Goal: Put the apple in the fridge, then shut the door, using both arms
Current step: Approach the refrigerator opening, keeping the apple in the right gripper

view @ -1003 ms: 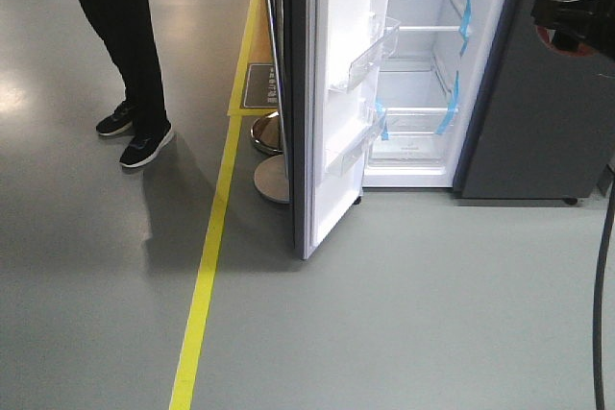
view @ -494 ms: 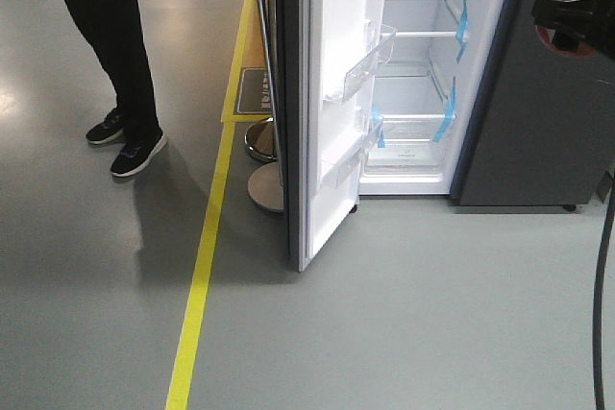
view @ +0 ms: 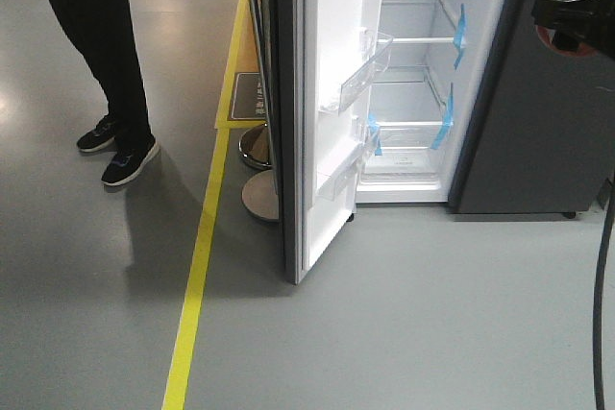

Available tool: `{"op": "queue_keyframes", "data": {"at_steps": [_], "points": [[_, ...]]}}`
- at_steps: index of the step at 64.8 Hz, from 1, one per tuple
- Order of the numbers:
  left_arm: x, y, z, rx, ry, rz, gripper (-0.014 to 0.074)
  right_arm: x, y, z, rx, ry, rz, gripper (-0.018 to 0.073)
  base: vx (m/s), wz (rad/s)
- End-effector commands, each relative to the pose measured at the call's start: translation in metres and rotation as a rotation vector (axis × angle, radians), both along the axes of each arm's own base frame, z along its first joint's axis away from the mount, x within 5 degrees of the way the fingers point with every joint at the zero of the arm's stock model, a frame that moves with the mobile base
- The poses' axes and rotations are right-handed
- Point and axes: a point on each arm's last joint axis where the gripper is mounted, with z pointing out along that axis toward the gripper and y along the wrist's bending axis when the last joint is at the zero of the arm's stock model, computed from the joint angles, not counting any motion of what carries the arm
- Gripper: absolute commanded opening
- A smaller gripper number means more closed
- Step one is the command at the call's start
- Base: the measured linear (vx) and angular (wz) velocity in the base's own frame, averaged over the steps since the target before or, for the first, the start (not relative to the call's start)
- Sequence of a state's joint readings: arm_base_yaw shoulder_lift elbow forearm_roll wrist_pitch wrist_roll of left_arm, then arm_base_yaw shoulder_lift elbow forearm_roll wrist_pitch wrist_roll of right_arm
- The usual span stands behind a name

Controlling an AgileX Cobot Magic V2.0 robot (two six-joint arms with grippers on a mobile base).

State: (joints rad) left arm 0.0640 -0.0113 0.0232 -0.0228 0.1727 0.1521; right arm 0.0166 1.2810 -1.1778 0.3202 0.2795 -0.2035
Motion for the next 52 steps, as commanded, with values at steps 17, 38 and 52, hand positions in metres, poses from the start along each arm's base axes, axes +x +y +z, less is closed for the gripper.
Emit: {"op": "queue_keyframes", "data": {"at_steps": [17,38,52], "points": [[0.0003,-0.0002,-0.0001,-0.009,-0.072,-0.003,-0.0006,-0.007,-0.0037,0.025,0.004,-0.133,-0.029,0.0152,0.09,-0.01],[0.0003,-0.0002,-0.0001,-0.009,-0.072,-0.003,-0.0006,-0.007,-0.0037,0.025,0.004,-0.133,-0.029,0.0152,0.09,-0.01],[0.0003,-0.0002,-0.0001,-0.009,-0.072,-0.003,-0.0006,-0.007,-0.0037,0.025,0.004,-0.133,-0.029,0.0152,0.09,0.0]]}}
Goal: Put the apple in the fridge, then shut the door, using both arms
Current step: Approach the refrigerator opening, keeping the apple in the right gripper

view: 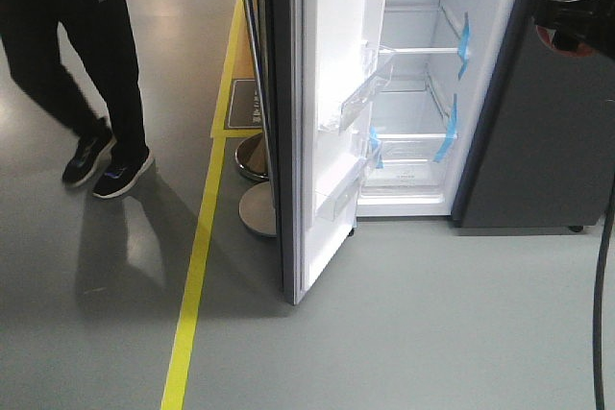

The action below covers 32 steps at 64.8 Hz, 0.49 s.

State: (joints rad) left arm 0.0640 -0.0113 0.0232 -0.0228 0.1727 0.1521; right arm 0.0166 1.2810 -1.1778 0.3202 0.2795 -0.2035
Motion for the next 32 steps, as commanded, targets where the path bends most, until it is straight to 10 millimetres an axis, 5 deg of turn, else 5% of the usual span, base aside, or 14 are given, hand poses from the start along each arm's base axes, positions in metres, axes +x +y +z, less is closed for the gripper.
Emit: {"op": "queue_keyframes", "data": {"at_steps": [1,32], "points": [[0.0003,-0.0002,-0.0001,-0.009,-0.072,-0.003,-0.0006,-0.007,-0.0037,0.025,0.004,-0.133,-0.029,0.0152,0.08,0.01],[0.0003,-0.0002,-0.0001,-0.009,-0.072,-0.003,-0.0006,-0.007,-0.0037,0.025,0.004,-0.133,-0.029,0.0152,0.08,0.0]]}}
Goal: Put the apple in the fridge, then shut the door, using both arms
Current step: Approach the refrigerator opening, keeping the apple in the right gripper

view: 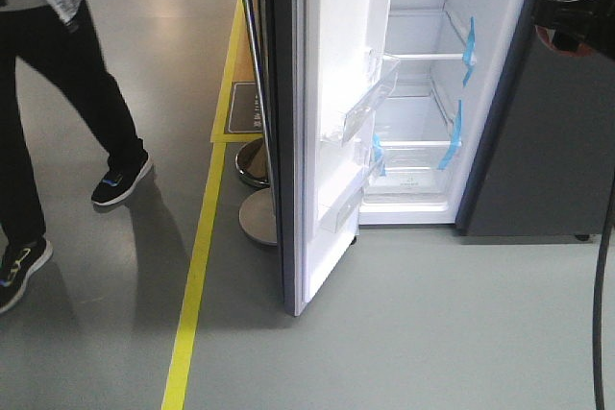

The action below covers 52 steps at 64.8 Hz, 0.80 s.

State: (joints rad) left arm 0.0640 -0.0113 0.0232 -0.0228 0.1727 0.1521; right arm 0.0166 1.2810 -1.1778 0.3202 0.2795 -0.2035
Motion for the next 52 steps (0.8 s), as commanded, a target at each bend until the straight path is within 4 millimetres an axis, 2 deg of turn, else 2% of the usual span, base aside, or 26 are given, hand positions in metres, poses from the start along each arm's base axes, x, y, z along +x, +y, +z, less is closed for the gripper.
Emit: {"op": "queue_keyframes", "data": {"at_steps": [1,52], "points": [[0.0003,-0.0002,-0.0001,-0.009,-0.072,-0.003,-0.0006,-0.007,-0.0037,0.025,0.004,-0.133,-0.029,0.0152,0.07,0.01],[0.0003,-0.0002,-0.0001,-0.009,-0.072,-0.003,-0.0006,-0.007,-0.0037,0.025,0.004,-0.133,-0.029,0.0152,0.07,0.02]]}}
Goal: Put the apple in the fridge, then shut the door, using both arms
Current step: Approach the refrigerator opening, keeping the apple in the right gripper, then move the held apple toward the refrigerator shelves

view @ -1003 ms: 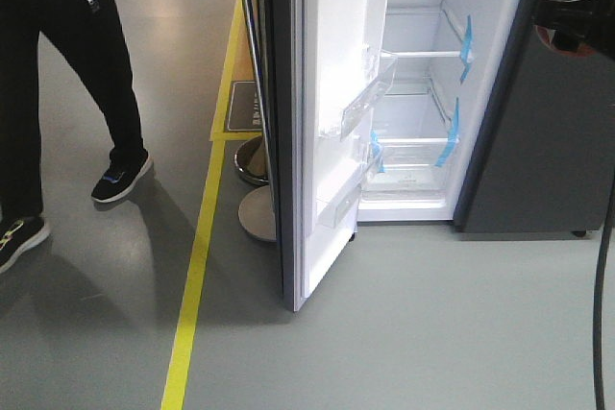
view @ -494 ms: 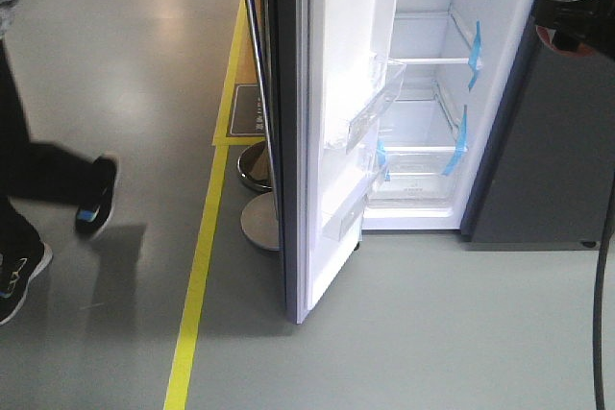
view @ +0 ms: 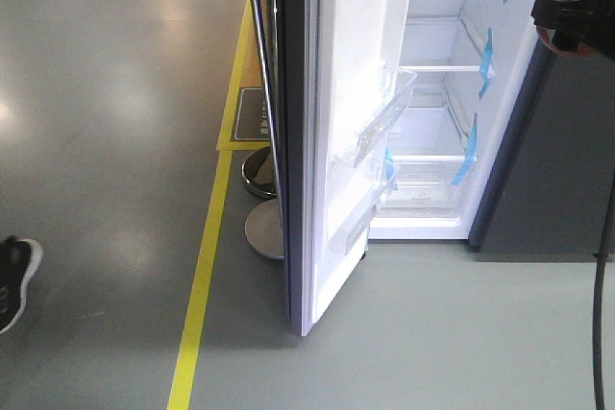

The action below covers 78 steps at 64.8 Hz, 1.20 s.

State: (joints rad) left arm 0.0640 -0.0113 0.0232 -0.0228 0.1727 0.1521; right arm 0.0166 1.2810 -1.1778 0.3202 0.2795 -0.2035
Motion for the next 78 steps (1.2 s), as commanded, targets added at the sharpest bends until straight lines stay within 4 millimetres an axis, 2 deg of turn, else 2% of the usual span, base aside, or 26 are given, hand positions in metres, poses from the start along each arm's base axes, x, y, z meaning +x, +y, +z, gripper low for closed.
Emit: {"op": "queue_keyframes", "data": {"at_steps": [1,78], "points": [[0.0003,-0.0002,-0.0001,-0.009,-0.072,-0.003,-0.0006,-0.007,-0.0037,0.025,0.004,-0.133,-0.029,0.0152,0.08,0.0],[0.0003,-0.0002,-0.0001,-0.009,-0.072,-0.003,-0.0006,-0.007,-0.0037,0.025,0.004,-0.133,-0.029,0.0152,0.09,0.0]]}}
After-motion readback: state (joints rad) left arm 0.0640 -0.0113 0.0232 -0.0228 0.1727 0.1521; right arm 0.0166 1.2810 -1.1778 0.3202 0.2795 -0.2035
